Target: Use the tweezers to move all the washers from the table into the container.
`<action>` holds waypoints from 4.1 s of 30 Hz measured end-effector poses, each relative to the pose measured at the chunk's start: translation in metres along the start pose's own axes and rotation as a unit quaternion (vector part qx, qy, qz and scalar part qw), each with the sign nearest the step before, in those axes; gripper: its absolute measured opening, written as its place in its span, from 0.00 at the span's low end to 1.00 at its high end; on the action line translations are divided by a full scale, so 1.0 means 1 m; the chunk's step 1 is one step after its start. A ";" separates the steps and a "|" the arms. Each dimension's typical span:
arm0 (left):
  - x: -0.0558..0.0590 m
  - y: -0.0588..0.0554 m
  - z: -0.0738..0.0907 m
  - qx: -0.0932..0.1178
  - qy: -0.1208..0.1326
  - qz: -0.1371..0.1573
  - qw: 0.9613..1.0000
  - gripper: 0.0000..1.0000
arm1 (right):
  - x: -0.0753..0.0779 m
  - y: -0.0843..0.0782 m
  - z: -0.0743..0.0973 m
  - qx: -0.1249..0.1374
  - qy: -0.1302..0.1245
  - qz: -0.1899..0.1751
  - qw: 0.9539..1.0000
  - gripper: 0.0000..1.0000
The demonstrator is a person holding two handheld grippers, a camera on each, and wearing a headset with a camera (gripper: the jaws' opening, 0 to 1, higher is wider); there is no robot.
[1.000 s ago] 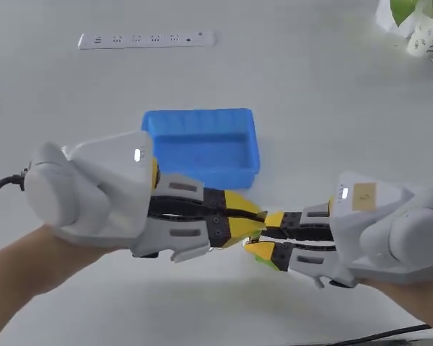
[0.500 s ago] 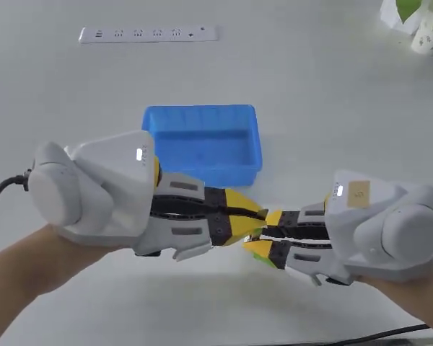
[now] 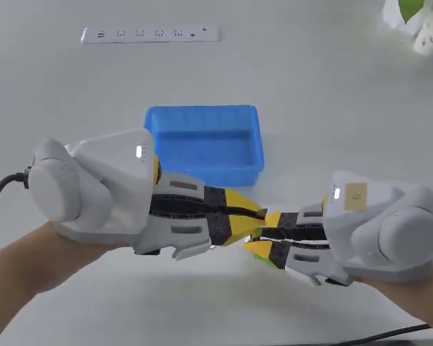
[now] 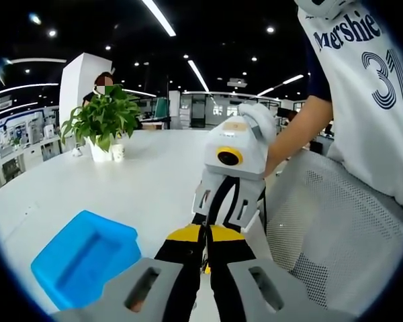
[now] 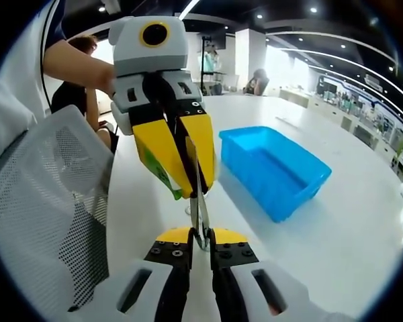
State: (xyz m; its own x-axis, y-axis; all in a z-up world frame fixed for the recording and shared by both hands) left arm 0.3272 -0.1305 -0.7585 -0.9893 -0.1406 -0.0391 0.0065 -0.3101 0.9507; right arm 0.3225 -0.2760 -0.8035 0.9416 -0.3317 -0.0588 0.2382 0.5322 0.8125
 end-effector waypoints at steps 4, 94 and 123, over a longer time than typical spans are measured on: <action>0.000 0.005 0.003 0.002 0.003 -0.004 1.000 0.05 | 0.000 0.006 0.003 0.004 -0.004 0.002 1.000 0.11; -0.108 0.006 0.058 -0.044 0.081 -0.055 0.994 0.05 | 0.082 0.089 -0.069 -0.007 -0.051 0.046 0.998 0.15; -0.039 0.056 0.068 -0.018 0.039 -0.106 0.993 0.05 | 0.020 0.104 -0.014 0.037 -0.033 0.085 0.995 0.12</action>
State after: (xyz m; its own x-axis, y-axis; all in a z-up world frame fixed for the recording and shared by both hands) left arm 0.3566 -0.0785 -0.6825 -0.9546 -0.1400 -0.2628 -0.1949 -0.3734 0.9070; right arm 0.3692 -0.2158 -0.7284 0.9485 -0.2936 0.1186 0.0569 0.5264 0.8483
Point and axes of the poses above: the centre of the closed fingertips' face, and the gripper's own axes: z roughly backward along the fingers, x roughly to its right, y roughly out of its top, the point moved 10 cm from there along z, roughly backward along the fingers, and after that the axes turned 4 degrees about -z, right-handed, at the moved point
